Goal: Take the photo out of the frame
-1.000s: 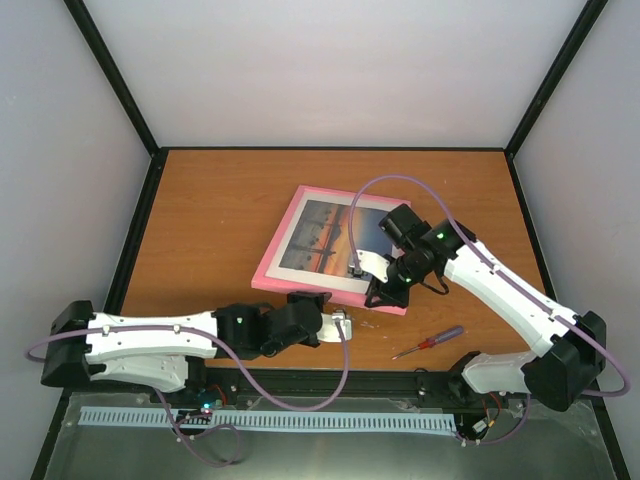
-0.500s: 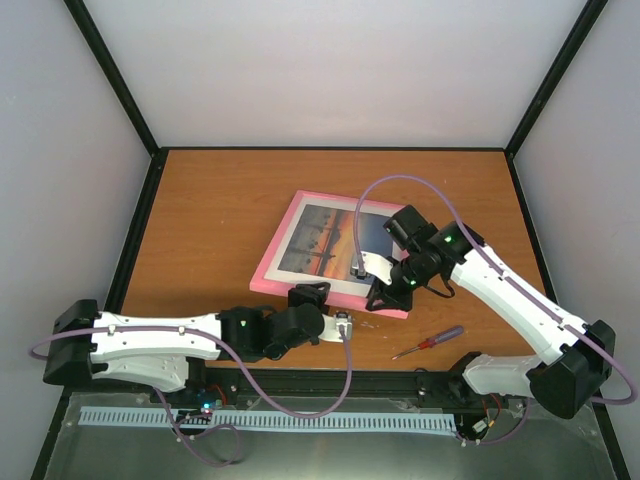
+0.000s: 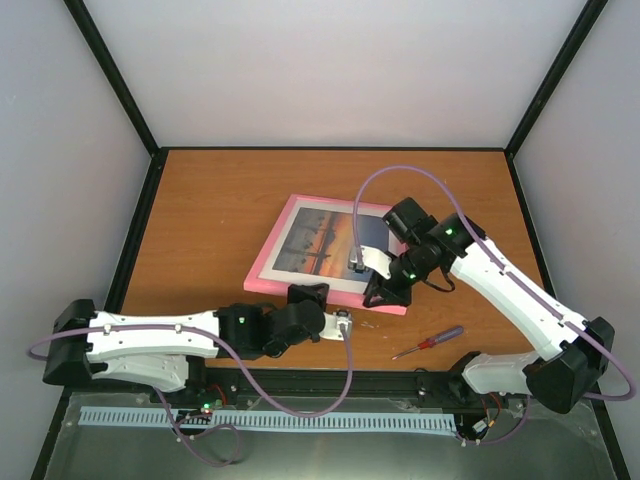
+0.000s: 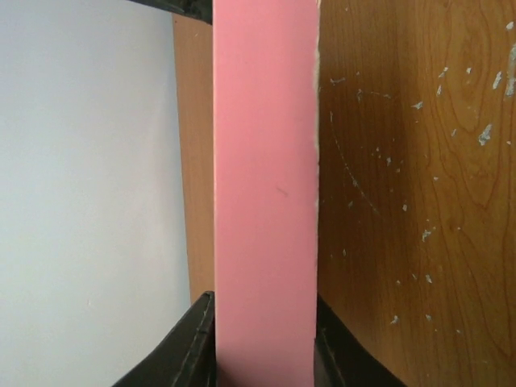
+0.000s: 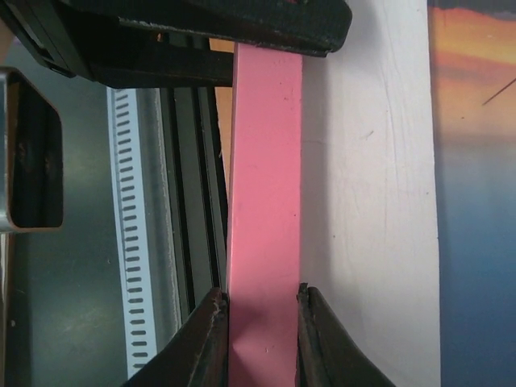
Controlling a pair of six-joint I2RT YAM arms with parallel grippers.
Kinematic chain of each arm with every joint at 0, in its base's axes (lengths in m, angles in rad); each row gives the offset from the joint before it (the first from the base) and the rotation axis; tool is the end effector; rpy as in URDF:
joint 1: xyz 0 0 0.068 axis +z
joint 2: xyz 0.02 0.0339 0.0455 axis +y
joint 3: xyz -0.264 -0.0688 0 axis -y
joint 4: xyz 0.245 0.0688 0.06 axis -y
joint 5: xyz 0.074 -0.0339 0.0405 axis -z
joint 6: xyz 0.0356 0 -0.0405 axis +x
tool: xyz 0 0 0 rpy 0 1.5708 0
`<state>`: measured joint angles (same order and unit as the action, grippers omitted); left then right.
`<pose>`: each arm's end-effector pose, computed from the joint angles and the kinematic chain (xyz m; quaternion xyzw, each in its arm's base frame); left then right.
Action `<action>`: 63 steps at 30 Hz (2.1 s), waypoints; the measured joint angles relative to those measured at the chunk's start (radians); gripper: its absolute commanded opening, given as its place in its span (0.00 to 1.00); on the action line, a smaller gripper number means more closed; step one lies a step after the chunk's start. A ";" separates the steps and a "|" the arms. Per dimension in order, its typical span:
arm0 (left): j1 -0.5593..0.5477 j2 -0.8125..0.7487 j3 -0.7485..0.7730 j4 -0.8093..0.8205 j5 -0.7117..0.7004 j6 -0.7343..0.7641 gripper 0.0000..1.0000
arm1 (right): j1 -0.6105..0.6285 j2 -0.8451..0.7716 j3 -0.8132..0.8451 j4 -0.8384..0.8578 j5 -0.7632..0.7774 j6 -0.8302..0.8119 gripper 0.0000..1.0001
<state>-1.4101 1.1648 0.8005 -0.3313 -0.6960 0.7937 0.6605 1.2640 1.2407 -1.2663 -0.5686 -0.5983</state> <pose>0.0615 -0.2370 0.2599 0.6943 0.5137 0.1735 0.4733 0.1584 0.1473 0.3195 -0.5912 0.7451 0.2818 0.1258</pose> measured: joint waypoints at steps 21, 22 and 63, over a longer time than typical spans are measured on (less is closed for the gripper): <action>0.031 -0.007 0.454 -0.456 0.169 -0.214 0.06 | -0.137 -0.192 0.285 -0.028 -0.025 -0.140 0.67; 0.041 0.023 0.489 -0.476 0.174 -0.228 0.06 | -0.137 -0.196 0.285 -0.032 -0.018 -0.158 0.67; 0.457 0.365 1.197 -0.551 0.344 -0.673 0.01 | -0.138 -0.330 0.489 0.114 0.322 -0.070 0.66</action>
<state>-0.9527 1.5303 1.9972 -0.8822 -0.3523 0.1204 0.5224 0.9344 1.7302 -1.1522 -0.2462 -0.6682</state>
